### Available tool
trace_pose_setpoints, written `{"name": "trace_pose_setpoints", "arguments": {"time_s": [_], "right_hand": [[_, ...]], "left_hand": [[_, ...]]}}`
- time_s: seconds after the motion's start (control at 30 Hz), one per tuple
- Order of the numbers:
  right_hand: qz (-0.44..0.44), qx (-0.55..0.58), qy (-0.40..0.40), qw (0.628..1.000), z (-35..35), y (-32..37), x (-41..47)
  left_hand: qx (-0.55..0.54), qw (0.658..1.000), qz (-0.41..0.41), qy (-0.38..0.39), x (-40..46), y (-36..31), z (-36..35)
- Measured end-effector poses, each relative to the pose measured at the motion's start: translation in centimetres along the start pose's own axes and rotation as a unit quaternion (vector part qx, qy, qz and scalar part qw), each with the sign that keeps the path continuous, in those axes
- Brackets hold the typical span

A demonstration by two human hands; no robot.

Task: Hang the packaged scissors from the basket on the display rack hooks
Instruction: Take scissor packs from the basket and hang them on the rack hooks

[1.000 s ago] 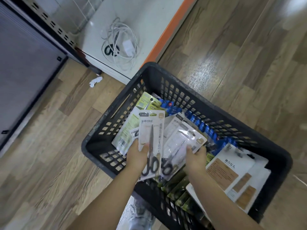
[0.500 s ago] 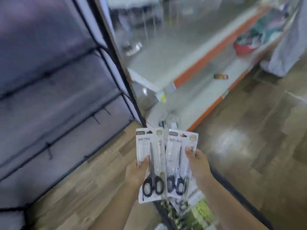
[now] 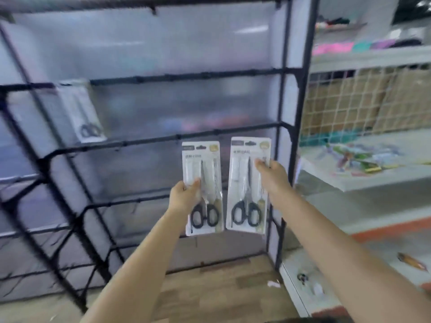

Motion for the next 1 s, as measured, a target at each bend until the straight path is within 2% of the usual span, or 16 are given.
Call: {"name": "trace_pose_setpoints", "arguments": {"time_s": [0.2,0.37,0.53,0.7,1.0], "right_hand": [[0.074,0.036,0.089,0.993,-12.4,8.2,-2.3],[0.052,0.063,0.162,0.983,-24.9,8.4,-5.4],[0.037,0.035,0.201,0.978,-34.8,6.7,-8.3],[0.022,0.029,0.190,0.981,-39.2,5.9,-7.8],[0.094,0.013,0.155,0.983,-44.3,10.8,-0.7]], "left_hand": [[-0.079,0.993,-0.027,-0.080,0.7,-1.7,15.0],[-0.109,0.984,-0.011,-0.139,2.7,1.9,26.6],[-0.104,0.977,0.008,-0.185,5.0,5.9,36.2],[-0.118,0.975,0.005,-0.190,7.2,6.0,40.0],[-0.121,0.979,-0.036,-0.160,12.8,1.8,39.9]]}}
Point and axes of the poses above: each hand's wrist, its own x-axis towards the middle knuckle, its own z-axis out of the back of the hand, y = z × x, the point moved 8 cm from there along x, towards the middle knuckle, and after that the axes turned 8 degrees about z, right-handed, at the moved point
